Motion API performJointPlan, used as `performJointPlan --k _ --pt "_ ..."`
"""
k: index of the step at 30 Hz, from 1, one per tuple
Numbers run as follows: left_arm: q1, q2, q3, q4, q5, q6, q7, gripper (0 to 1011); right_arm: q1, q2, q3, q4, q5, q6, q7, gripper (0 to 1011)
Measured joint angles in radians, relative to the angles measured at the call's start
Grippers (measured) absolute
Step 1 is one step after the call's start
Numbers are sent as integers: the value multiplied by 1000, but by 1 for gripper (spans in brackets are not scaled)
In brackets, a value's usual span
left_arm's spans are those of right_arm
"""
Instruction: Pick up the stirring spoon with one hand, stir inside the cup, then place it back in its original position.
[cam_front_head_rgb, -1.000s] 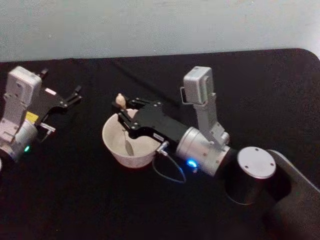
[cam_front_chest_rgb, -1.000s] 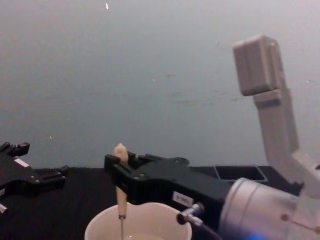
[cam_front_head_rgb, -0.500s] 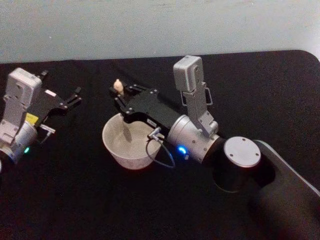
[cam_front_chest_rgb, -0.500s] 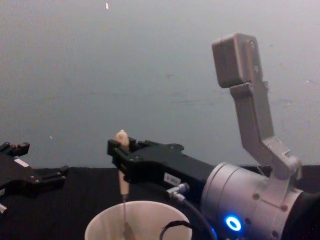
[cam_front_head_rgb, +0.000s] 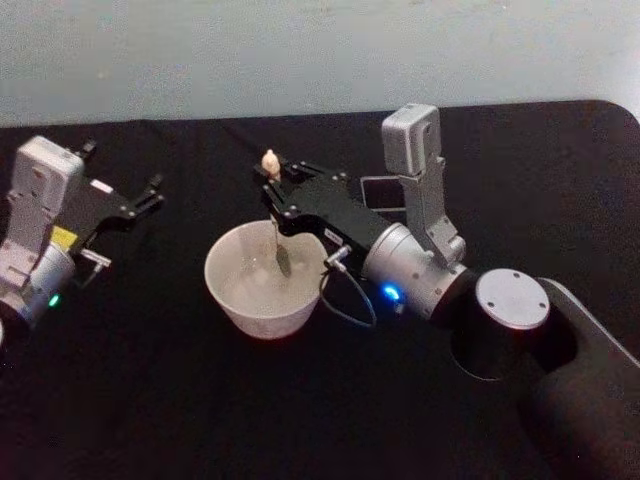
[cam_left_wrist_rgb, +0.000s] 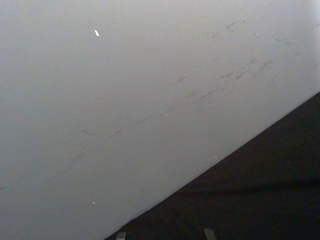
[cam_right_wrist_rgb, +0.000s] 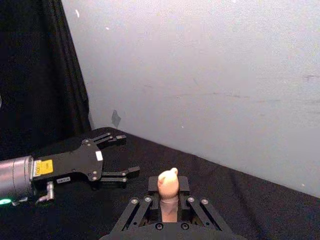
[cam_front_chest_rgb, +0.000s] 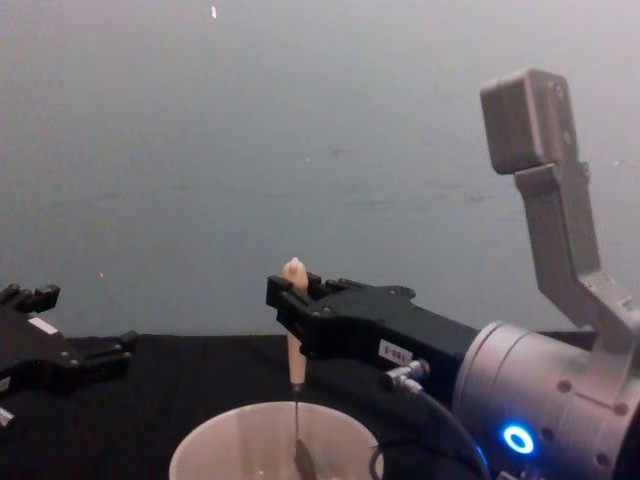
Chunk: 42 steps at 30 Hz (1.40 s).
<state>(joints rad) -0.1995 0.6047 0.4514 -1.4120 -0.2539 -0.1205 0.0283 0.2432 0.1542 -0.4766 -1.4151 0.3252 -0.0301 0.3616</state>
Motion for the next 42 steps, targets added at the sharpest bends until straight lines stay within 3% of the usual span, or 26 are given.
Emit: performJointPlan --k 13,24,35,42 --pt "0 0 0 0 0 0 0 1001 -14 5 4 -31 14 13 7 223" --pt "0 0 0 0 0 0 0 1001 -41 36 37 -170 70 34 9 223" --pt "0 0 0 0 0 0 0 1001 -88 87 118 -355 104 43 -67 223" --pt "0 0 0 0 0 0 0 1001 -125 123 170 -423 111 67 -104 223"
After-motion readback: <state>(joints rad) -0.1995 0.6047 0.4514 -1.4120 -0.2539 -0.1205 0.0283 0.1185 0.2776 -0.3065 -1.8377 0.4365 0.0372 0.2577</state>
